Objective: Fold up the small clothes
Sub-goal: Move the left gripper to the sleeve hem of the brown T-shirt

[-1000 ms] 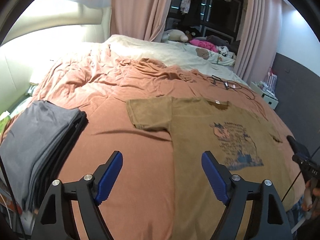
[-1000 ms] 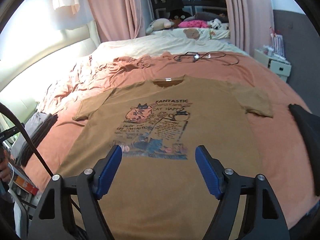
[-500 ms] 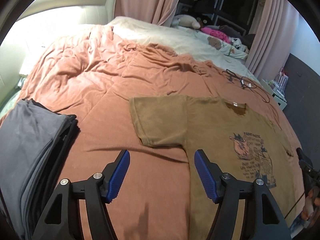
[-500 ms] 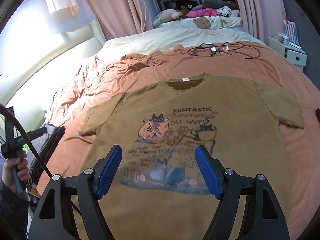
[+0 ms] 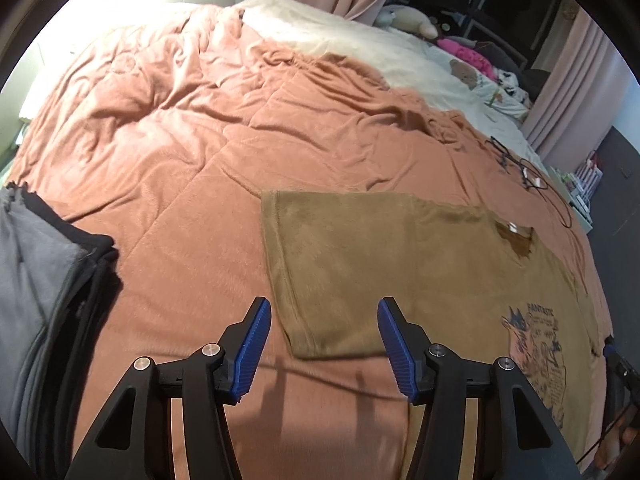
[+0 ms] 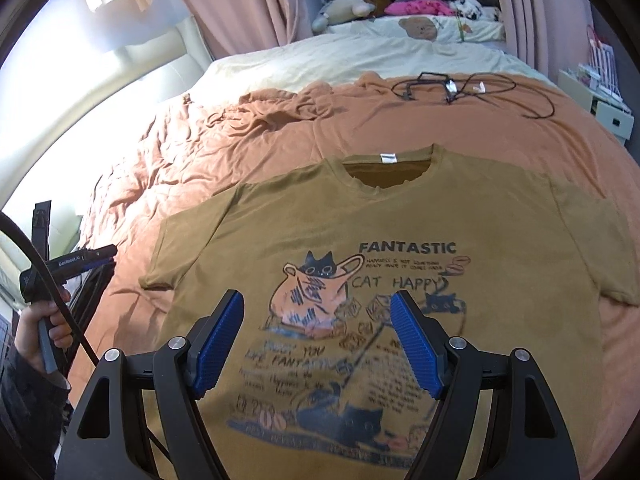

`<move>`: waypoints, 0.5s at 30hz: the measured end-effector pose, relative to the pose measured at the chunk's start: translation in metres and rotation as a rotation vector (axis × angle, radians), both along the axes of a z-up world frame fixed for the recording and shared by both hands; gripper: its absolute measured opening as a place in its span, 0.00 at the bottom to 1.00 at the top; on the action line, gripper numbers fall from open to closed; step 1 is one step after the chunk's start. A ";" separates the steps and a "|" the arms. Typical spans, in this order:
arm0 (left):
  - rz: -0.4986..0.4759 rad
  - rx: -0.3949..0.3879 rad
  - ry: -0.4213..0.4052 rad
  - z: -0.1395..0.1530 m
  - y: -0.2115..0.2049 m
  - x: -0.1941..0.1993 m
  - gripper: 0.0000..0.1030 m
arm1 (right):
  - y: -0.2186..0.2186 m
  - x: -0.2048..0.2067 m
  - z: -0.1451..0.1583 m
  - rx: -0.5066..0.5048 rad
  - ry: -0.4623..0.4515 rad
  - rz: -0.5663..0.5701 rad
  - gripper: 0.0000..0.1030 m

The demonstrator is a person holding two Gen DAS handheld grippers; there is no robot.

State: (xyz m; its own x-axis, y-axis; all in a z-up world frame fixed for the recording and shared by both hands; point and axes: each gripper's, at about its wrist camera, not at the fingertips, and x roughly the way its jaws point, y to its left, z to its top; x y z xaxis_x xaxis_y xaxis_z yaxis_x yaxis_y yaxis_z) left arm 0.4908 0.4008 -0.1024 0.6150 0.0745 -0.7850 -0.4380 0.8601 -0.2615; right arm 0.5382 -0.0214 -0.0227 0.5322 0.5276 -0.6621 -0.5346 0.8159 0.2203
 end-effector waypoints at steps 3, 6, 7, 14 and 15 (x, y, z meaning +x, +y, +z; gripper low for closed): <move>0.004 -0.010 0.025 -0.014 0.011 0.017 0.55 | 0.012 0.012 -0.007 0.006 0.030 -0.005 0.69; 0.018 -0.032 0.048 -0.029 0.024 0.030 0.52 | 0.023 0.022 -0.016 -0.004 0.051 -0.003 0.63; 0.022 -0.041 0.053 -0.034 0.028 0.034 0.52 | 0.027 0.024 -0.017 -0.009 0.055 -0.004 0.62; 0.030 -0.071 0.086 -0.059 0.045 0.057 0.50 | 0.048 0.043 -0.033 -0.024 0.091 -0.033 0.54; 0.028 -0.073 0.091 -0.062 0.046 0.060 0.49 | 0.052 0.046 -0.036 -0.024 0.097 -0.035 0.54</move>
